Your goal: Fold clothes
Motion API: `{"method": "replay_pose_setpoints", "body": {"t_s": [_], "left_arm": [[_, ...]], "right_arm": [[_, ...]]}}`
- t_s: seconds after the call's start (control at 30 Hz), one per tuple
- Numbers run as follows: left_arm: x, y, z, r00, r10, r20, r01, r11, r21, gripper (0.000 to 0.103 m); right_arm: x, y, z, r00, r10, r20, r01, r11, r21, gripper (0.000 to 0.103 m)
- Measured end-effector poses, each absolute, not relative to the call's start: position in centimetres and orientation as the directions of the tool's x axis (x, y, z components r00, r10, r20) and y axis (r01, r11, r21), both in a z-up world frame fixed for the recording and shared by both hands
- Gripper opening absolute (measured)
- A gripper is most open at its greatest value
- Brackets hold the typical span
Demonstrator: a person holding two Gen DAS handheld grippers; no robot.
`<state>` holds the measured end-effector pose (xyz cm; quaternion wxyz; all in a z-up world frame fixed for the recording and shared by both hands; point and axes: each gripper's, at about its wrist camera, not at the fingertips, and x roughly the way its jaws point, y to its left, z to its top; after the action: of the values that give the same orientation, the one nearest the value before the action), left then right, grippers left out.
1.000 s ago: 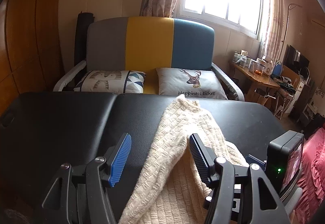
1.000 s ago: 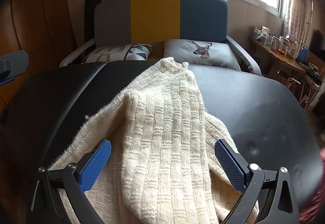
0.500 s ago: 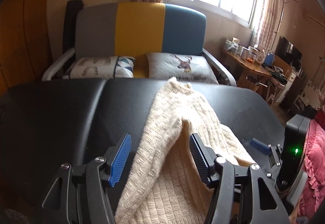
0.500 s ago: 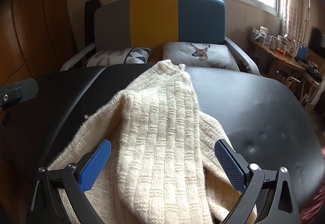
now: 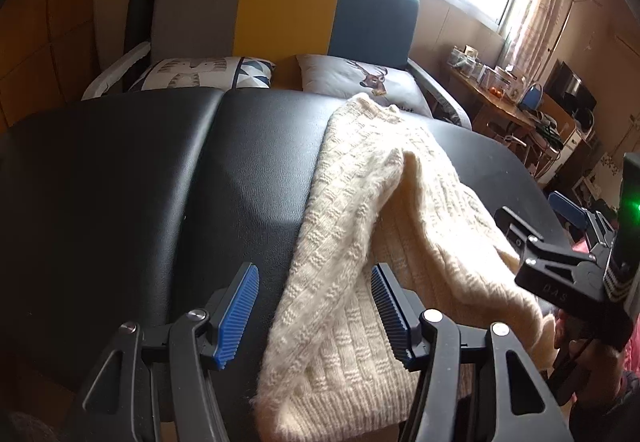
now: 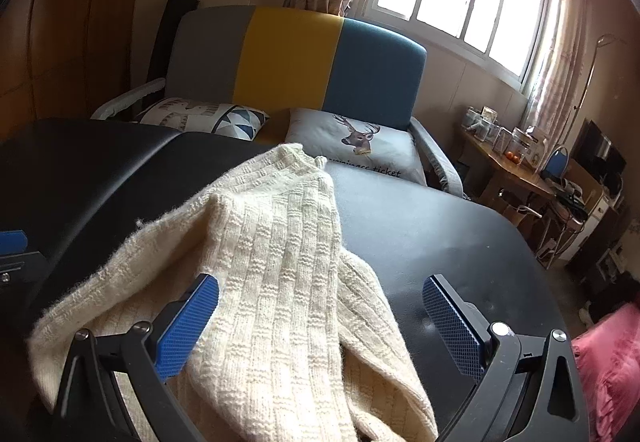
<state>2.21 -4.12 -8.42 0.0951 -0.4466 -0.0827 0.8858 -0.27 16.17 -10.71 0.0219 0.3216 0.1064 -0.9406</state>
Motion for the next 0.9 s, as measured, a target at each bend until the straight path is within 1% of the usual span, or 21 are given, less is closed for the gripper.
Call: {"method": "replay_pose_setpoints", "body": {"t_s": [0.2,0.27,0.33,0.43,0.47,0.53,0.6,0.67,0.73,0.9], "left_arm": [[3.5,-3.9,-9.1,-0.562,0.268,-0.782,-0.143,-0.963,-0.228,0.059],[4.1,-2.9,-9.1,-0.577,0.260,-0.774,-0.179,-0.965,-0.191,0.059],[4.5,-1.5,-9.3,-0.576,0.279,-0.769,-0.237,-0.957,-0.170,0.059],[4.3,0.6,-10.7,-0.551,0.264,-0.791,-0.271,-0.954,-0.130,0.059],[4.1,1.1,-11.3,-0.535,0.262,-0.803,-0.279,-0.952,-0.124,0.059],[3.9,2.0,-12.6,-0.501,0.266,-0.823,-0.299,-0.946,-0.124,0.059],[3.7,2.0,-13.5,-0.486,0.253,-0.836,-0.293,-0.949,-0.117,0.059],[3.5,1.8,-14.2,-0.475,0.237,-0.847,-0.282,-0.953,-0.109,0.059],[3.3,1.5,-15.0,-0.463,0.221,-0.858,-0.271,-0.957,-0.100,0.059],[2.8,0.9,-17.0,-0.432,0.181,-0.883,-0.245,-0.966,-0.078,0.059]], "right_arm": [[0.6,20.6,-12.0,-0.714,-0.150,-0.684,0.156,-0.986,0.054,0.103],[1.2,23.0,-12.7,-0.687,-0.199,-0.699,0.133,-0.980,0.148,0.103],[1.9,25.5,-13.6,-0.659,-0.265,-0.704,0.113,-0.960,0.256,0.103],[2.8,28.8,-15.2,-0.611,-0.353,-0.708,0.057,-0.912,0.405,0.103],[3.1,29.7,-15.7,-0.595,-0.383,-0.706,0.044,-0.893,0.447,0.103],[3.7,30.6,-16.1,-0.578,-0.471,-0.666,0.064,-0.840,0.538,0.103],[4.4,30.4,-16.0,-0.546,-0.564,-0.619,0.125,-0.785,0.606,0.103],[4.8,29.3,-15.7,-0.496,-0.629,-0.598,0.201,-0.754,0.626,0.103],[5.0,27.6,-15.9,-0.449,-0.649,-0.614,0.254,-0.752,0.609,0.102],[4.2,25.2,-18.0,-0.383,-0.650,-0.656,0.267,-0.758,0.596,0.098]]}}
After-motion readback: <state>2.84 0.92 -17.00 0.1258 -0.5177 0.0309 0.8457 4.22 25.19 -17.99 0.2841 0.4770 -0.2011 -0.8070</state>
